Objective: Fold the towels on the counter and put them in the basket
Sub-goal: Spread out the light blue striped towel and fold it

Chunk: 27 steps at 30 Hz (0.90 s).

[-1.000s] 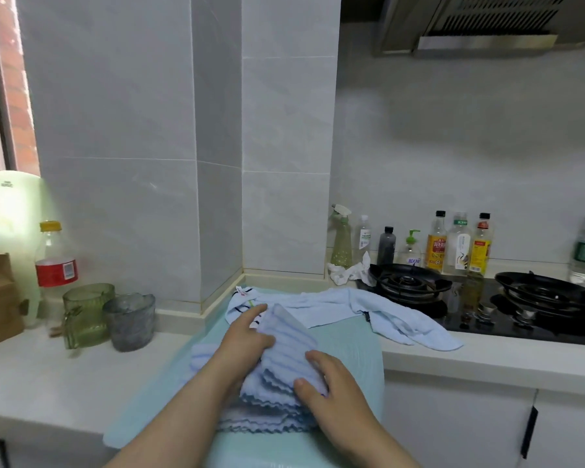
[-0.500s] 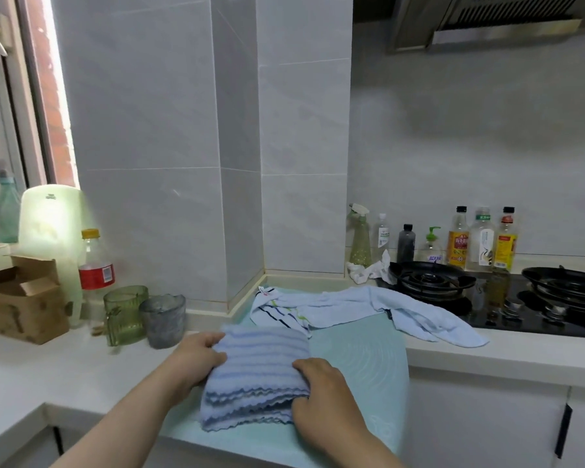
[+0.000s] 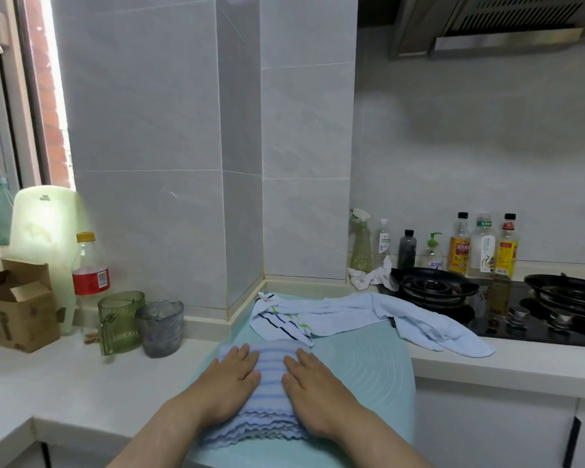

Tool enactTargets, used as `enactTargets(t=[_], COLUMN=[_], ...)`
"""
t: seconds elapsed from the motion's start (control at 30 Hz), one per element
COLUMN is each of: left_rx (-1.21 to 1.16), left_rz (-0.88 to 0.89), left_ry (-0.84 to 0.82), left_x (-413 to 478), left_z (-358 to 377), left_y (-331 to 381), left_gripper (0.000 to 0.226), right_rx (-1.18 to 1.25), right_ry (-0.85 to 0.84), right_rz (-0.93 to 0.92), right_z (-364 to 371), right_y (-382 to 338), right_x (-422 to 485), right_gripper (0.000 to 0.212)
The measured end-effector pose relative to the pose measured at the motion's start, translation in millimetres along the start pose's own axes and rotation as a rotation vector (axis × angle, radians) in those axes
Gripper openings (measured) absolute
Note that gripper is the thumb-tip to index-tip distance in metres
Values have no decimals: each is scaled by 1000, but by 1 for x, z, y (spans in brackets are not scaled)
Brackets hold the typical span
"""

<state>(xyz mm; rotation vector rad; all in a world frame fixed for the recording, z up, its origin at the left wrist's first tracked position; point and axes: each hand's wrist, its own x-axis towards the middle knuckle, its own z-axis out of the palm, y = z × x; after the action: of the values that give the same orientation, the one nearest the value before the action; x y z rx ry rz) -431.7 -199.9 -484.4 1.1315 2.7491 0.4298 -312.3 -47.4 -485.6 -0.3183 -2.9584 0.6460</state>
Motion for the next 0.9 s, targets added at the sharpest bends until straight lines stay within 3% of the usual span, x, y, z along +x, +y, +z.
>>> enactTargets(t=[0.1,0.2,0.23,0.33,0.43,0.5,0.63,0.67,0.73,0.77,0.83,0.9], left_rx=[-78,-61,-43,4,-7,-33,-86,-123,-232,-283,-379,-460], left_rz=[-13,-12,-11,-12,-1,-1,-3,1,11,27,100,153], left_ry=[-36,-60,-57,-42,-29,-19,18,41,179,284,436,401], left_x=[7,12,13,13,12,10,2,-2,-8,-11,-15,-20], left_z=[7,12,14,18,22,21,23,20,10,0,-29,-62], left_y=[-13,-15,-15,-15,-18,-18,-16,-15,-10,-8,0,10], left_gripper=[57,57,57,57,58,66,102,102,70,65,81,100], right_rx=[-15,-10,17,269,1136,1459,1249,1127,905,818,724,667], right_ry=[-10,-32,-41,39,161,137,83,121,218,238,227,209], right_rz=[14,21,21,96,391,505,503,450,290,202,40,-86], right_z=[5,7,6,6,-5,-14,-10,-10,-15,-22,-36,-52], right_y=[8,9,8,4,2,-3,-16,-18,-20,-23,-24,-24], right_x=[1,-1,-2,-2,7,7,8,7,4,-1,-10,-18], right_gripper=[119,125,117,63,41,20,24,20,26,31,46,55])
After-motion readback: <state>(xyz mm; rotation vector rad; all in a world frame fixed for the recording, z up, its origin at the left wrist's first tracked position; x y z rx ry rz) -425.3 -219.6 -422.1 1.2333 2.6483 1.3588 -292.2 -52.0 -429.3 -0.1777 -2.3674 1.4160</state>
